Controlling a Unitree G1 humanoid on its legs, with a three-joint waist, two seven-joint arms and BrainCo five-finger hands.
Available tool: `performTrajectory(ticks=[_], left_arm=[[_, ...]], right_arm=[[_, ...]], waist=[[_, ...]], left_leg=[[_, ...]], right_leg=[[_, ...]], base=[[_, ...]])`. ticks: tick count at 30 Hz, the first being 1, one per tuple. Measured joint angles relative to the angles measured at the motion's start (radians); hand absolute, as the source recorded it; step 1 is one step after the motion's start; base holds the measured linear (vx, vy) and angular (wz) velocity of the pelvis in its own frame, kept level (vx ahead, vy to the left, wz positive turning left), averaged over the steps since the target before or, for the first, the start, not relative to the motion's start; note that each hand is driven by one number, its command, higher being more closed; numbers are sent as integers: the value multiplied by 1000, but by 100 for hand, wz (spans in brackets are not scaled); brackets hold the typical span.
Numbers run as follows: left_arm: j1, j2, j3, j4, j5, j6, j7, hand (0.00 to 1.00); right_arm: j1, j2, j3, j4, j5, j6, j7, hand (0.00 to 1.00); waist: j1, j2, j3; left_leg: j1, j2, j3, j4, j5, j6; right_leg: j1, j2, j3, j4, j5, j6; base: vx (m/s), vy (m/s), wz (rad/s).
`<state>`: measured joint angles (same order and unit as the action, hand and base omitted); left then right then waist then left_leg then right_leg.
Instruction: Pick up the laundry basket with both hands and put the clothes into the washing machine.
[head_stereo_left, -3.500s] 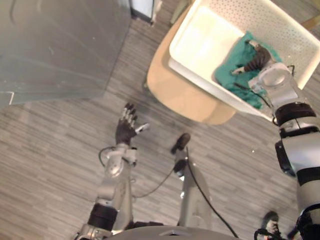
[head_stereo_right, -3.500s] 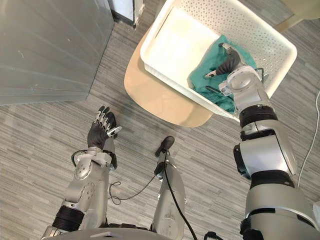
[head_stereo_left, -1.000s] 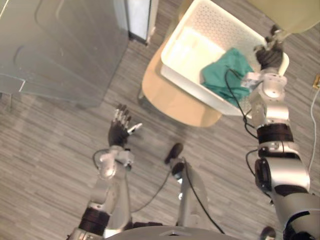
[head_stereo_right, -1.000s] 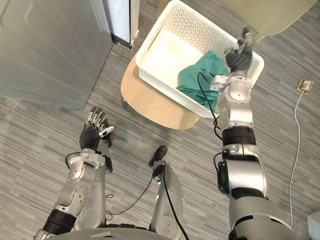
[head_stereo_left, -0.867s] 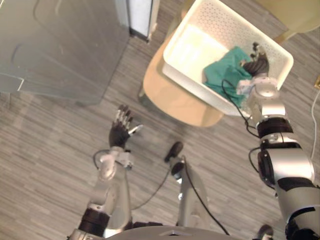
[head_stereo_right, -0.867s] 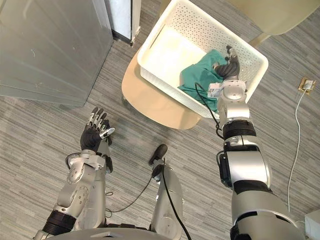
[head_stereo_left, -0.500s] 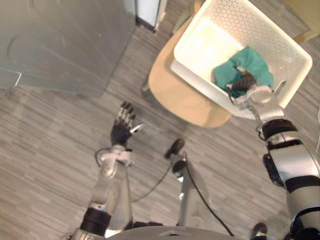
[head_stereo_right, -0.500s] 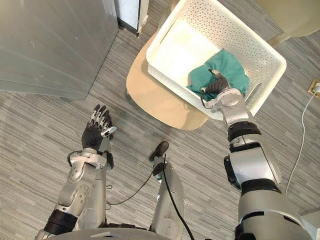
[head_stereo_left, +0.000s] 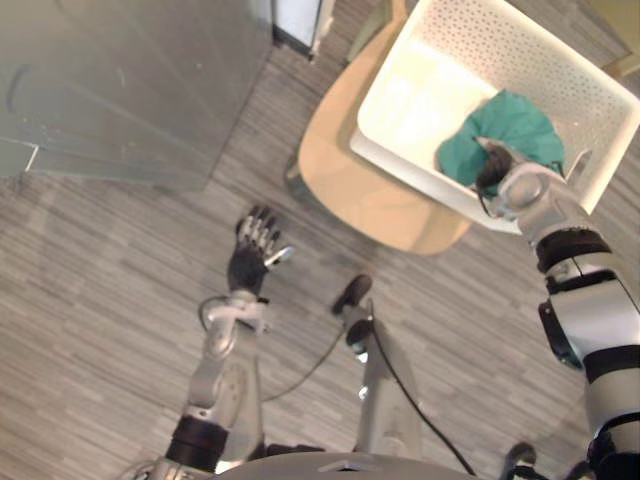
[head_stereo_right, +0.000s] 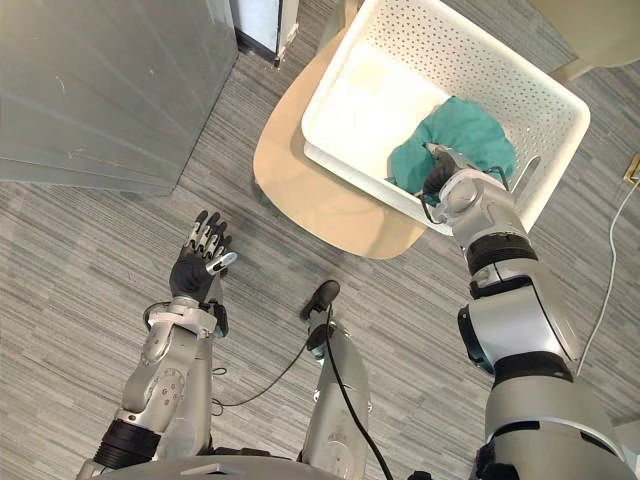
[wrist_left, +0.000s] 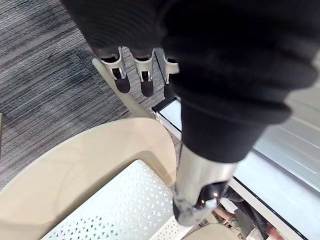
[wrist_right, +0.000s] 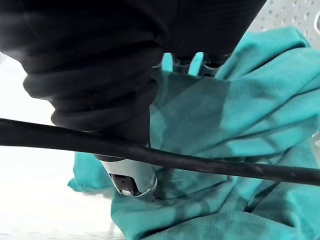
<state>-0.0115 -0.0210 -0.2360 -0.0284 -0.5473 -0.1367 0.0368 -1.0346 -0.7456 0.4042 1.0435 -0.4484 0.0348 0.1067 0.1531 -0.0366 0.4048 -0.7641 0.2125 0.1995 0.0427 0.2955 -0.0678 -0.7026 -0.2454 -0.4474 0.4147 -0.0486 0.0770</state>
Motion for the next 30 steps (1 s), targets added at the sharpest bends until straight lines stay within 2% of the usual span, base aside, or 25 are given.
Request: performTrajectory(ticks=[3, 5, 11, 13, 15, 16, 18, 22, 30], left_arm=[[1, -10, 7, 0, 0, 2, -1, 0], [8, -27, 32, 0, 0, 2, 0, 0], [5, -44, 49, -2, -20, -8, 18, 0], [6, -44, 48, -2, -23, -15, 24, 0], [5, -44, 49, -2, -39, -27, 25, 0], [5, -44, 49, -4, -40, -35, 25, 0], [5, -44, 50, -12, -41, -40, 26, 0], [4, -44, 51, -39, -61, -46, 31, 0], [2, -44, 76, -38, -60, -46, 47, 0]], right_arm=[[-4, 2, -38, 0, -28, 10, -33, 100], [-7, 12, -61, 0, -16, 12, -66, 100], [-34, 28, -139, -5, 207, 4, -199, 100], [-33, 29, -166, -6, 290, -11, -234, 100], [-33, 28, -190, -8, 370, -24, -265, 100], [-33, 27, -222, -12, 436, -37, -285, 100], [-33, 26, -253, -22, 490, -47, -299, 100], [-29, 30, -330, -49, 649, -63, -312, 100], [54, 86, -457, -130, 980, -106, -314, 100]], waist=[[2, -1, -4], [2, -1, -30], [-4, 2, -40], [-3, 12, -45], [1, 22, -51], [4, 29, -54], [7, 31, -55], [12, 55, -56], [26, 60, -55]], left_leg=[[-4, -1, 19, -4, -1, 1], [-18, -4, 32, -11, -2, 2], [-28, -6, 64, -16, -2, 3], [-29, -6, 68, -30, -4, 1], [-33, -6, 74, -33, -16, -14], [-38, -10, 78, -37, -39, -42], [-39, -13, 87, -50, -60, -66], [-55, -13, 76, -47, -61, -67], [-55, -9, 45, -45, -58, -64]], right_leg=[[-11, 1, 15, -15, 8, 5], [-36, 0, 30, -24, 22, 7], [-67, 2, 60, -54, 62, 5], [-66, 5, 56, -74, 77, 6], [-66, 7, 55, -94, 92, 6], [-65, 7, 54, -118, 109, 6], [-61, 9, 51, -151, 129, 7], [-59, 15, 40, -168, 148, 7], [-33, 14, 0, -149, 124, 14]], base=[[22, -43, -11], [9, -26, -19], [-4, -26, -17], [-3, -38, -3], [-3, -39, -2], [0, 0, 0], [0, 0, 0], [3, -45, 1], [25, -68, 11]])
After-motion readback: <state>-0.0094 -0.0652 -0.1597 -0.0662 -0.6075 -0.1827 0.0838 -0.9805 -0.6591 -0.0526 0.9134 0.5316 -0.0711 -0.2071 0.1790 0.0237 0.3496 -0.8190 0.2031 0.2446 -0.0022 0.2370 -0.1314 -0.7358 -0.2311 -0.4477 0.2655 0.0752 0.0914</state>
